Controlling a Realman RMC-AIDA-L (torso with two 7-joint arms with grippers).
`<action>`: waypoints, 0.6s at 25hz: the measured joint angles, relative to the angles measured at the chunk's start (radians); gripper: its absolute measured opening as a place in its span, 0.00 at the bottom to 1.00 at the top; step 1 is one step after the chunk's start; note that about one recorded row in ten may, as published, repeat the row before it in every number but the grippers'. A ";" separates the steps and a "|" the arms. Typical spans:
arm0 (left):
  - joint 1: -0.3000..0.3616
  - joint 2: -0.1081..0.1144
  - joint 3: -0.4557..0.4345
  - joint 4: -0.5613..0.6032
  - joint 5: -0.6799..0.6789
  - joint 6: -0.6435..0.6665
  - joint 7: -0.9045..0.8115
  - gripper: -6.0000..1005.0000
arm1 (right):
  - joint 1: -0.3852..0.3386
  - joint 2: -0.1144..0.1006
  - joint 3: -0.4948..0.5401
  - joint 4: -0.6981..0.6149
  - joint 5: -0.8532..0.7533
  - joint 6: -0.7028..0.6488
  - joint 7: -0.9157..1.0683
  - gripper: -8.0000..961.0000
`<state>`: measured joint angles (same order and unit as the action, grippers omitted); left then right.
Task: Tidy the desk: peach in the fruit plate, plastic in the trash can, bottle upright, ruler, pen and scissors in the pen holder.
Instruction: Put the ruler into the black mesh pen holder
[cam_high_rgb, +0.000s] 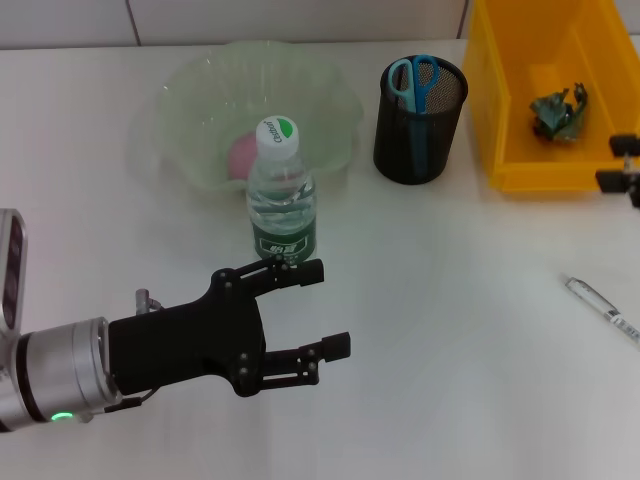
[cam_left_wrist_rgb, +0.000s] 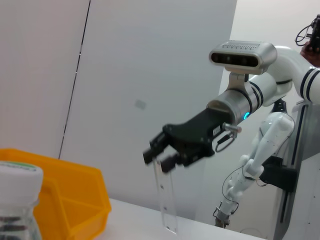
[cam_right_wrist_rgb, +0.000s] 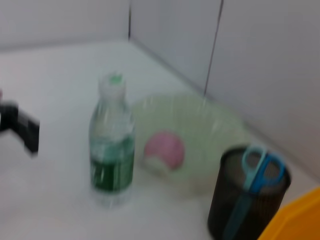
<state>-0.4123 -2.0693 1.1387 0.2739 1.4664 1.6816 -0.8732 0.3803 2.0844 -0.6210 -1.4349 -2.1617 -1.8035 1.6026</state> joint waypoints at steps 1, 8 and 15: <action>-0.001 0.000 0.000 0.001 0.000 0.001 0.000 0.82 | -0.006 0.000 0.018 0.007 0.039 0.000 -0.007 0.40; -0.004 0.000 0.001 0.006 0.001 0.011 0.000 0.82 | -0.036 -0.002 0.068 0.155 0.382 0.048 -0.030 0.40; -0.001 0.000 0.001 0.006 0.002 0.015 0.004 0.82 | 0.037 -0.004 0.068 0.485 0.648 0.141 -0.096 0.40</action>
<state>-0.4132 -2.0693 1.1398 0.2800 1.4681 1.6969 -0.8693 0.4169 2.0799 -0.5526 -0.9495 -1.5139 -1.6620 1.5067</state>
